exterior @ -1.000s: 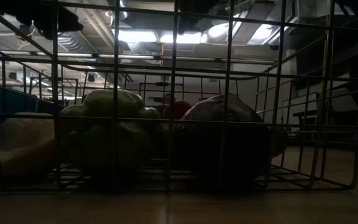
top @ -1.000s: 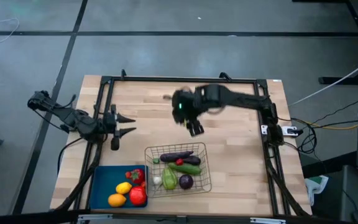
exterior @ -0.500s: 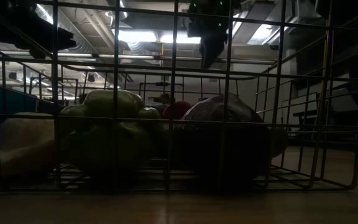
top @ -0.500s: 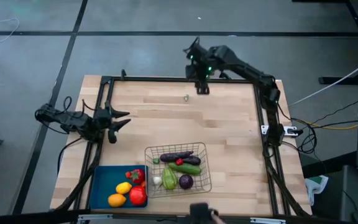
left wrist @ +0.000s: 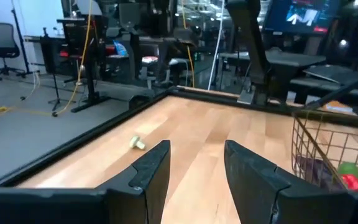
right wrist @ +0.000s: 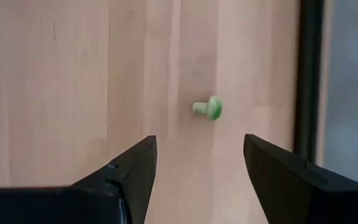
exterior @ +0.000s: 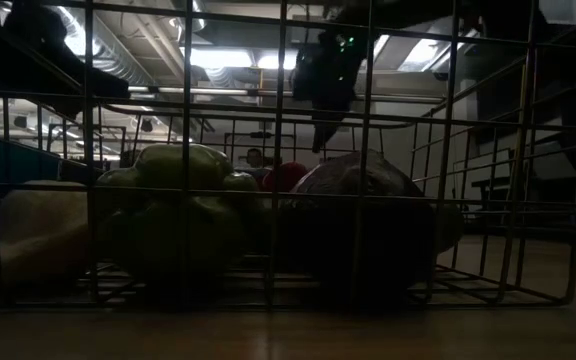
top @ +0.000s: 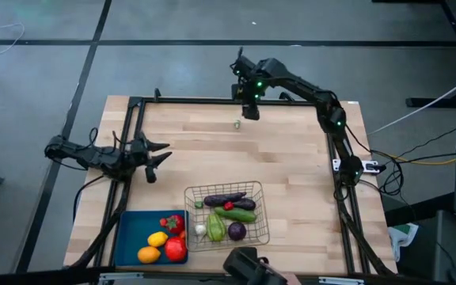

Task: Sort produce into baskets
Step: Put the green mushroom into the gold wire basket

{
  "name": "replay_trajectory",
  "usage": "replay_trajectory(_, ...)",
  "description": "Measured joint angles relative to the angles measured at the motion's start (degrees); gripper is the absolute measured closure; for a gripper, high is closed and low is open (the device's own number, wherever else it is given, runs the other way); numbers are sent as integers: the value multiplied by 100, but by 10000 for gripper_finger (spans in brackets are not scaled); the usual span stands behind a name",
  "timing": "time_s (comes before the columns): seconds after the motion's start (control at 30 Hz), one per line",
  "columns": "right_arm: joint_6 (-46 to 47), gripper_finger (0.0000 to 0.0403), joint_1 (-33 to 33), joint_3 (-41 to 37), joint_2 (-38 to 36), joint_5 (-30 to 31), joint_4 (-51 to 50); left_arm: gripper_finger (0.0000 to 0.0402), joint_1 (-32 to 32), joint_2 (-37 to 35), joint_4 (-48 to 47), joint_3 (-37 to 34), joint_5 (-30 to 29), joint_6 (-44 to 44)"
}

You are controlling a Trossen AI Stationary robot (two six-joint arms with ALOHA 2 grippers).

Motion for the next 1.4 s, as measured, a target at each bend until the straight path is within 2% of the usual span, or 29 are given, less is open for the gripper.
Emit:
replay_trajectory(0.23,58,164,124,0,439,39,179,254,45,5,298,-101,33,-106)
replay_trajectory(0.4,79,164,227,0,676,372,317,254,45,3,245,-101,31,-110)
replay_trajectory(0.63,-200,164,459,0,733,1013,-71,254,45,3,182,-101,31,-121)
replay_trajectory(0.83,-291,164,493,-133,798,1088,41,254,45,3,176,-99,32,-121)
replay_trajectory(1.1,-569,164,485,-736,811,1447,683,254,45,3,169,-99,31,31)
replay_trajectory(1.4,-650,164,487,-1145,811,1586,1508,254,45,3,160,-97,31,74)
